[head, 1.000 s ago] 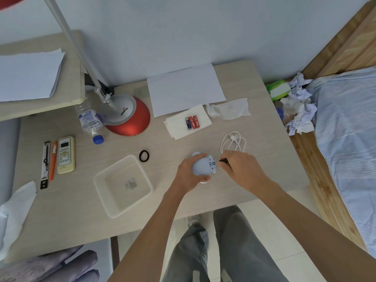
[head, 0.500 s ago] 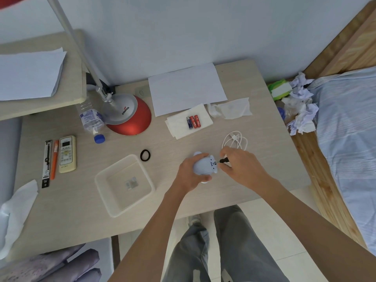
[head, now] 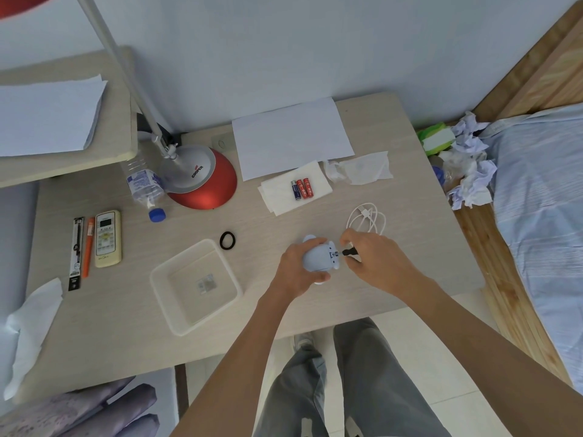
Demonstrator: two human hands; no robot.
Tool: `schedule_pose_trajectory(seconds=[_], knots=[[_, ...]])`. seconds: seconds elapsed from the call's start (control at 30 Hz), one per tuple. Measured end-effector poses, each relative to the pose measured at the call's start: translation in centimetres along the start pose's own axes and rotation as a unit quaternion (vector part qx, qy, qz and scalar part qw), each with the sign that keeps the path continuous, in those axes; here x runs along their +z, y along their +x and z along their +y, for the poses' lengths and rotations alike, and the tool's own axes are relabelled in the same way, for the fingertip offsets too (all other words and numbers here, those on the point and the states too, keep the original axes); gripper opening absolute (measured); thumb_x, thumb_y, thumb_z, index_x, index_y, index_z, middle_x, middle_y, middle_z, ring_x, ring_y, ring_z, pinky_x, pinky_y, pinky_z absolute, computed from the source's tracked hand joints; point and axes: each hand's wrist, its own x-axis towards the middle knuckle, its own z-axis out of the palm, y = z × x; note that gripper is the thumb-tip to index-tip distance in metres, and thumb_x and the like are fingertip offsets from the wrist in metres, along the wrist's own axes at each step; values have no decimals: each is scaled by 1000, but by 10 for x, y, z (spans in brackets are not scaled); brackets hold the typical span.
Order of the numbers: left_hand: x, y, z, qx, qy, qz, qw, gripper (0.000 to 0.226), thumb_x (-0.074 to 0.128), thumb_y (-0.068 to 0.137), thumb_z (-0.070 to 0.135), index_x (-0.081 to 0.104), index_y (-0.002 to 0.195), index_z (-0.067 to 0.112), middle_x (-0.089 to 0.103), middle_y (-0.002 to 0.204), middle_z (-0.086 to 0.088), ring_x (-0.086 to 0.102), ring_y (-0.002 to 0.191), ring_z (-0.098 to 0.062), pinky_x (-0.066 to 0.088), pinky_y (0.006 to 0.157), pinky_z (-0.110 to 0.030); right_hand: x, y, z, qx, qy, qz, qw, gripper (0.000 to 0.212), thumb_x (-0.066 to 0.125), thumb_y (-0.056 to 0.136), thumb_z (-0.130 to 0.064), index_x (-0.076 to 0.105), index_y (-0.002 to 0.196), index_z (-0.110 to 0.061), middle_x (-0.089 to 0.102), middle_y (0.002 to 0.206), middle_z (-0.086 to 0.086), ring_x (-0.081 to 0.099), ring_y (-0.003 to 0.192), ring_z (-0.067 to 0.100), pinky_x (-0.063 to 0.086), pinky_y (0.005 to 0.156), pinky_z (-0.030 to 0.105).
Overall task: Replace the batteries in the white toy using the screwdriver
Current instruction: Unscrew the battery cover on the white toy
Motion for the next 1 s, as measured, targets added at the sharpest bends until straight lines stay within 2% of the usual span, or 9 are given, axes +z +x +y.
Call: schedule_pose_trajectory(seconds=[0.13, 0.23, 0.43, 0.57, 0.63, 0.73, 0.8, 0.9, 1.0], knots=[[0, 0, 0, 4, 10, 1, 1000, 82, 98, 73, 21, 60, 145, 35, 55, 138, -3, 55, 118, -22, 51, 89, -26, 1, 1, 1, 11, -3, 0, 1000, 7, 62, 101, -24, 63, 103, -17, 69, 89, 1, 67, 78, 24, 58, 71, 44], [2, -1, -1, 7, 20, 5, 1000, 82, 97, 73, 23, 59, 145, 35, 56, 138, -3, 56, 117, -21, 46, 80, -15, 2, 3, 3, 16, -9, 3, 1000, 23, 65, 102, -37, 66, 96, -15, 68, 82, 1, 65, 73, 22, 58, 69, 42], [4, -3, -1, 11, 32, 10, 999, 83, 97, 73, 26, 59, 146, 36, 56, 137, -4, 56, 118, -23, 51, 91, -31, 1, -1, 1, -3, 19, -3, 1000, 23, 66, 100, -26, 60, 121, -20, 74, 100, -1, 73, 88, 20, 58, 71, 35], [4, -2, -1, 11, 32, 11, 999, 83, 97, 73, 26, 58, 147, 36, 56, 137, -3, 55, 118, -21, 53, 92, -32, 5, -2, 2, -3, 7, 5, 1000, 4, 63, 101, -21, 62, 104, -18, 69, 88, 1, 67, 77, 22, 58, 70, 40], [4, -3, -1, 16, 35, 13, 999, 83, 97, 74, 26, 58, 147, 35, 55, 137, -3, 54, 116, -19, 48, 89, -27, 5, 0, 2, 2, 3, 14, 1000, 11, 66, 101, -27, 64, 96, -17, 67, 81, -1, 64, 72, 21, 58, 68, 40], [5, -3, -1, 25, 42, 17, 999, 82, 97, 73, 26, 59, 146, 35, 56, 136, -3, 54, 114, -19, 53, 91, -32, 5, 3, 3, 10, -11, 32, 999, 24, 68, 100, -35, 65, 84, -17, 63, 70, -2, 61, 63, 19, 56, 61, 38], [5, -4, -1, 24, 44, 17, 999, 82, 97, 73, 27, 59, 145, 35, 56, 136, -3, 55, 115, -21, 55, 93, -35, 3, 4, 3, 13, -14, 31, 999, 22, 69, 100, -37, 69, 89, -18, 69, 75, -1, 65, 67, 19, 58, 64, 38], [6, -3, -2, 20, 44, 17, 999, 82, 96, 73, 28, 58, 145, 38, 56, 135, -4, 56, 117, -24, 50, 91, -33, 2, 1, 1, 17, 11, 13, 1000, 25, 68, 100, -34, 64, 119, -18, 75, 95, 1, 74, 82, 24, 60, 72, 41], [6, -3, -3, 14, 41, 17, 999, 82, 96, 73, 28, 58, 145, 39, 56, 134, -5, 55, 116, -24, 48, 90, -31, 4, 0, 2, 11, 5, 3, 1000, 17, 65, 99, -27, 60, 115, -20, 75, 94, 1, 73, 83, 25, 60, 72, 42]])
